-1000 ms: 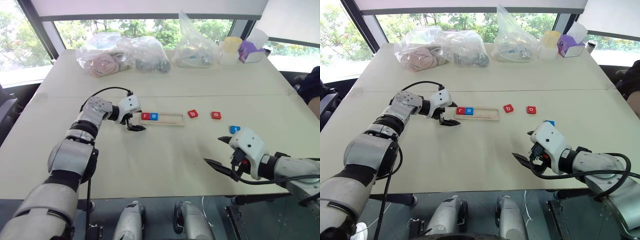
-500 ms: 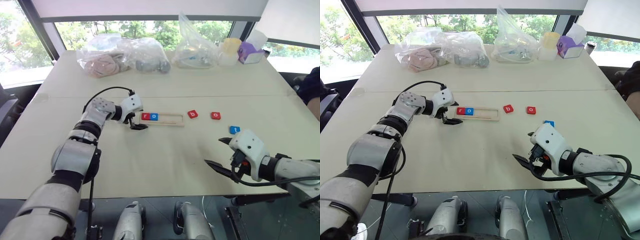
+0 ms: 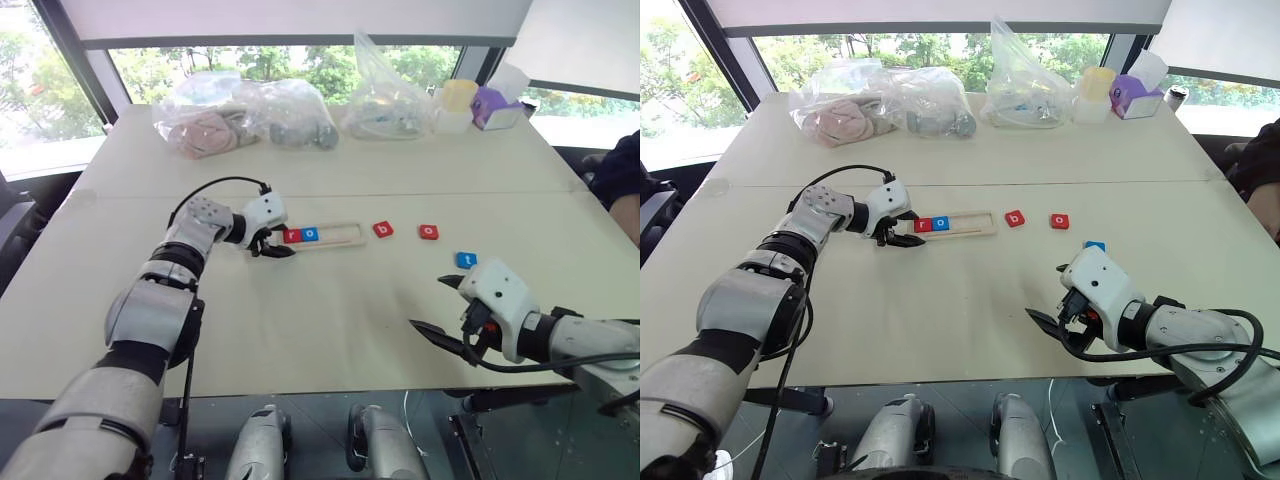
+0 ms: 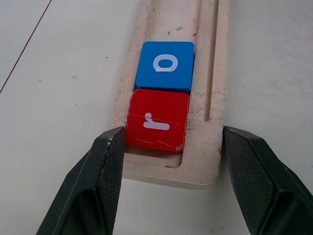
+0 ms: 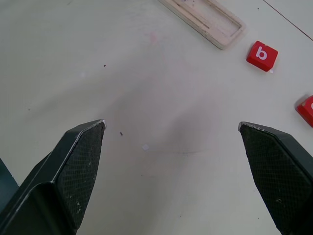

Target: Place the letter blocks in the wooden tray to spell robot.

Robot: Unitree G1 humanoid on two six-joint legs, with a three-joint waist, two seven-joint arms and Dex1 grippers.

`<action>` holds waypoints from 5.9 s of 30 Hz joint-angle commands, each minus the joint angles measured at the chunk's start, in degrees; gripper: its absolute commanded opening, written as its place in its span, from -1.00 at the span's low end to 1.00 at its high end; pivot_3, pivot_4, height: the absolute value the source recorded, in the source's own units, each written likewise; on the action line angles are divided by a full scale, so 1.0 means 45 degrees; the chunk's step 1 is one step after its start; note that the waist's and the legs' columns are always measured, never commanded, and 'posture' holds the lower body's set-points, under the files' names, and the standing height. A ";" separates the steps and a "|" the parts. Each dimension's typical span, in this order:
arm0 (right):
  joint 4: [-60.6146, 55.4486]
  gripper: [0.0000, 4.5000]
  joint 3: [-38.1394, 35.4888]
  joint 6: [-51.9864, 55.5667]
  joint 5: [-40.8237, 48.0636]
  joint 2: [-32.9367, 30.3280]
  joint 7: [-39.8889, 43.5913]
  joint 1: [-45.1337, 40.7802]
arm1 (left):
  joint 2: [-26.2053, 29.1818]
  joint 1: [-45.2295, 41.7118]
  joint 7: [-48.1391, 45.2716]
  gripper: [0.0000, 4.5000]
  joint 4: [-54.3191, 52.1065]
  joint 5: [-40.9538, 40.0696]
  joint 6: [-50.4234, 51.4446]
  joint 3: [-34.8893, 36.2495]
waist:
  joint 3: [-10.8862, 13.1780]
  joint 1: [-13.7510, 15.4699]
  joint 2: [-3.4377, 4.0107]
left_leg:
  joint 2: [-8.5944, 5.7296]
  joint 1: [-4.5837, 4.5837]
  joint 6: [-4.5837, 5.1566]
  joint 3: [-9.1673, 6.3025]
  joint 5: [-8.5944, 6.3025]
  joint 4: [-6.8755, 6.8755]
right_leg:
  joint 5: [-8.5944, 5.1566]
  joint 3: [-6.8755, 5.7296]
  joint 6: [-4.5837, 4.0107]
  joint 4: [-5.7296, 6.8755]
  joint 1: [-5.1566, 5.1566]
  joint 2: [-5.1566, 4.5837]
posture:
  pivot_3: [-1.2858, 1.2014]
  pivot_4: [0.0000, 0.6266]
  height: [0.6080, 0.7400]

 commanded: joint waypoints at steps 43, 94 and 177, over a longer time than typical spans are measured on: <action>0.1325 1.00 0.1780 -0.1710 -0.0783 -0.0273 0.0933 -0.1574 | 0.3769 1.1478 -0.1824 0.12 -1.6011 -0.3171 0.3865 0.0385 | -0.0068 -0.0559 0.0098 | 0.0025 0.0001 0.0004 0.0011 -0.0055 -0.0066 | -0.0029 0.0004 0.0029 -0.0039 -0.0038 -0.0013 | 0.03 -0.52 1.00; 0.2251 1.00 0.2858 -0.2220 -0.1307 -0.0171 0.1790 -0.2642 | 0.4519 1.4654 0.1847 0.99 -2.2075 -0.3940 0.6645 0.0025 | -0.0109 -0.0587 0.0171 | 0.0025 -0.0019 -0.0019 0.0067 -0.0189 -0.0102 | -0.0047 0.0004 0.0056 -0.0176 -0.0053 -0.0025 | 0.03 -0.52 1.00; 0.0169 -0.47 0.2403 0.6967 -0.3527 0.6207 -0.4415 -0.3429 | 0.6610 1.4336 0.0654 1.00 -2.3498 -0.9952 0.8606 0.3670 | -0.0074 -0.0719 0.0145 | 0.0054 -0.0043 -0.0039 0.0249 -0.0193 -0.0075 | -0.0052 0.0078 0.0020 -0.0002 -0.0262 -0.0030 | 0.03 -0.52 1.00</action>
